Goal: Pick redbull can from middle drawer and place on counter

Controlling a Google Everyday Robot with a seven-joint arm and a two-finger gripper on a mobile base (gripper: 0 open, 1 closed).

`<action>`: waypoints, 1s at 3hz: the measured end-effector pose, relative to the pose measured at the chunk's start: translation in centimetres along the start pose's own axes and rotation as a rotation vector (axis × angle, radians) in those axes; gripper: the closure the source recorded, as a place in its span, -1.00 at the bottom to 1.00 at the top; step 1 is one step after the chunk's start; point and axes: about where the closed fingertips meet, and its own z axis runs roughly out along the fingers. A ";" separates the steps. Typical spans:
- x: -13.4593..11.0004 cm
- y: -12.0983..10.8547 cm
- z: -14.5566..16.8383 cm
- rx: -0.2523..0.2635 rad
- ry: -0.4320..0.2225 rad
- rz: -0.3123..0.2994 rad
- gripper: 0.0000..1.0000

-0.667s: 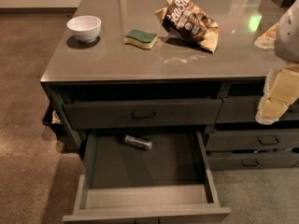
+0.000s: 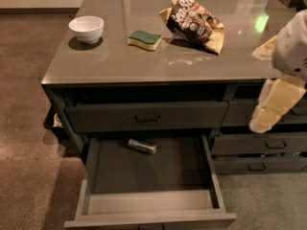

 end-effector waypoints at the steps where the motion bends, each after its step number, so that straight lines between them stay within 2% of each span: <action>1: -1.6 1.0 6.2 -0.077 -0.172 0.058 -1.00; 2: -4.7 3.3 12.7 -0.169 -0.363 0.157 -1.00; 3: -8.0 7.0 19.3 -0.287 -0.543 0.292 -1.00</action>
Offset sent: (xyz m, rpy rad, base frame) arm 0.0685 0.1440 -0.1651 0.7715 -0.0150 -0.1224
